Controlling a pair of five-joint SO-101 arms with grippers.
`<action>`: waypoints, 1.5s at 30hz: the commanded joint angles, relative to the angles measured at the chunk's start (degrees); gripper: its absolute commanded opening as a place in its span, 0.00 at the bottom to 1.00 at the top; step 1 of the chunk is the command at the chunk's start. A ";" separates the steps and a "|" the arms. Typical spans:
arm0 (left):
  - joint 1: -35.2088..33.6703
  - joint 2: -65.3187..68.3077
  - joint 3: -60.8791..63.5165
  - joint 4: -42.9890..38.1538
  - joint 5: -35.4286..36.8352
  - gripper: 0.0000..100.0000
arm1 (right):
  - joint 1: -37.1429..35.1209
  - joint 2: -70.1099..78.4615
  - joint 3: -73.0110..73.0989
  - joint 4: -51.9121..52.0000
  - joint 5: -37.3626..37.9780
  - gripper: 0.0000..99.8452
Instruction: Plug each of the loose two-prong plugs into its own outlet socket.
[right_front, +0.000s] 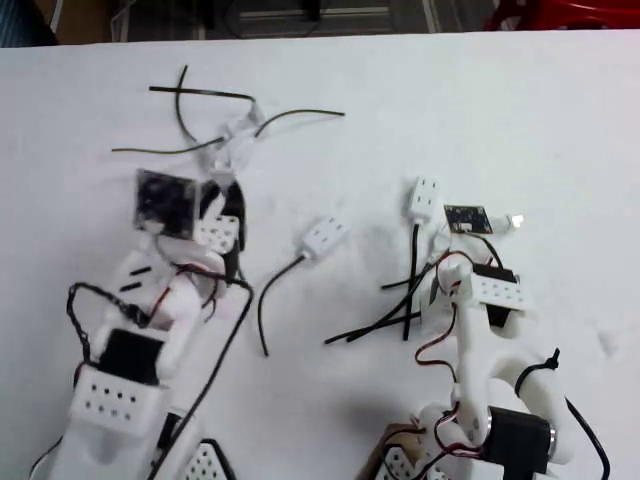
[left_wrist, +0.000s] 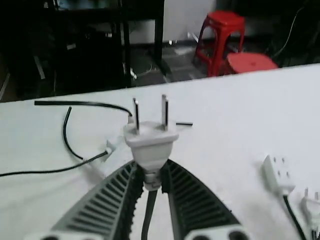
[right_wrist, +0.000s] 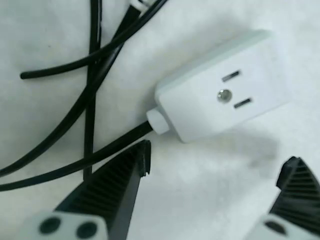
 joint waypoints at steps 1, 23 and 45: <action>-0.22 -4.62 -0.18 -2.90 4.84 0.02 | 0.48 -1.63 0.00 -0.48 0.53 0.39; -0.22 -32.40 18.20 -22.77 7.65 0.02 | -2.42 -2.15 -1.85 0.40 0.53 0.39; 13.14 -35.30 24.53 -24.00 2.90 0.02 | -27.21 -2.42 -84.22 46.29 0.53 0.39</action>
